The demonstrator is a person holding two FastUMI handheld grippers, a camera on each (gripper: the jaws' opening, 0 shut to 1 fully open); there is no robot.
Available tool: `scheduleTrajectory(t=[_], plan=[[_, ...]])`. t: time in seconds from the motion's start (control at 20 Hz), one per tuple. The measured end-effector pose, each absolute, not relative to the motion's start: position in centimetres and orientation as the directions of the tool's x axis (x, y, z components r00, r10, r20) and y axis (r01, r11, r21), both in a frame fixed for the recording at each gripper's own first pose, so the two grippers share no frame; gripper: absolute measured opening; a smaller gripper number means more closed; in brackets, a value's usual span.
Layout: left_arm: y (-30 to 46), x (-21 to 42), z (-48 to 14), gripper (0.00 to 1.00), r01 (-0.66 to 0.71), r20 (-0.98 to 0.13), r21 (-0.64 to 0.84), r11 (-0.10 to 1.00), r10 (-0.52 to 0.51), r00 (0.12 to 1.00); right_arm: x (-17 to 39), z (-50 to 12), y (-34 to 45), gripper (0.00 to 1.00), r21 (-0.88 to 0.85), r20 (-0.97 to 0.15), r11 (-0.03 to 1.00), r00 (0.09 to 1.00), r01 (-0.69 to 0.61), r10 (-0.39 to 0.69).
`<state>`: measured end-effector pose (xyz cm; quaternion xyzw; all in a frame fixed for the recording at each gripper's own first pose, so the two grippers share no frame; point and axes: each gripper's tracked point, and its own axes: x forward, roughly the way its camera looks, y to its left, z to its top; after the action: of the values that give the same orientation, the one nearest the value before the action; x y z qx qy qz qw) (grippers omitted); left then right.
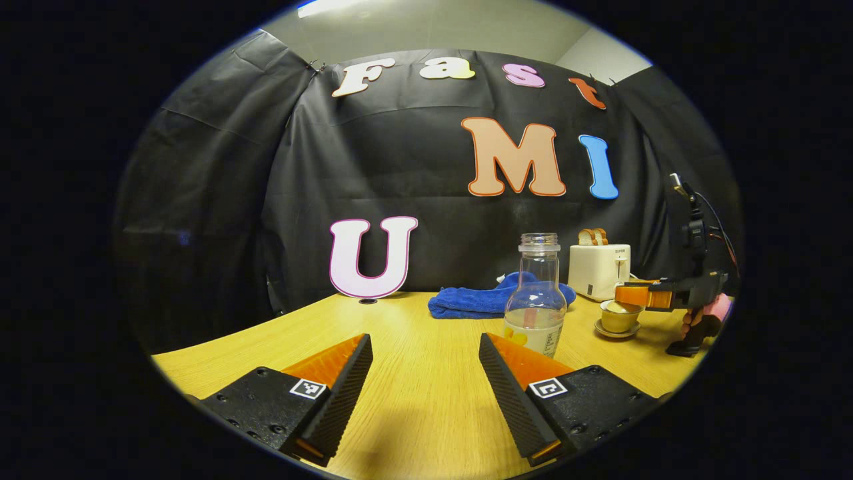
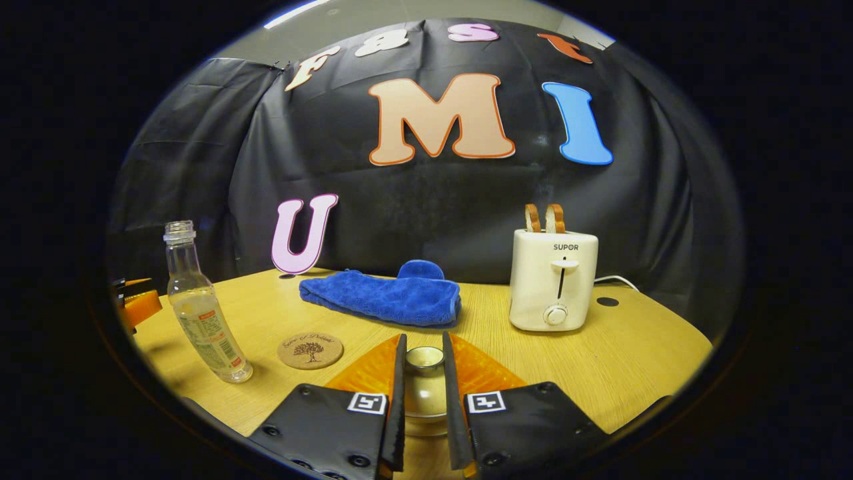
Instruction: Open the teacup lid with one hand, grasp the water bottle and pour water into the teacup with the other hand; after pouring, place the water bottle on the coaster and then close the teacup lid.
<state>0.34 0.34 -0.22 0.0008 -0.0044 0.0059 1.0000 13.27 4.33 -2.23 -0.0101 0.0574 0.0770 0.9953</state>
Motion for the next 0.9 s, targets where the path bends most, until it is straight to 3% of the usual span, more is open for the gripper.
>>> scheduleTrajectory(t=[0.45, 0.9], plan=[[0.3, 0.3, -0.1, 0.94, -0.009, 0.010, 0.002, 1.000, 0.009, 1.000, 9.2, -0.4, 2.5, 0.29, 0.004, -0.020, 0.995, 0.994, -0.104, 0.104], [-0.5, 0.4, -0.2, 0.94, 0.029, 0.010, 0.001, 1.000, -0.029, 1.000, 4.4, 0.0, -0.6, 0.30, 0.002, -0.003, 1.000, 1.000, -0.022, 0.022]])
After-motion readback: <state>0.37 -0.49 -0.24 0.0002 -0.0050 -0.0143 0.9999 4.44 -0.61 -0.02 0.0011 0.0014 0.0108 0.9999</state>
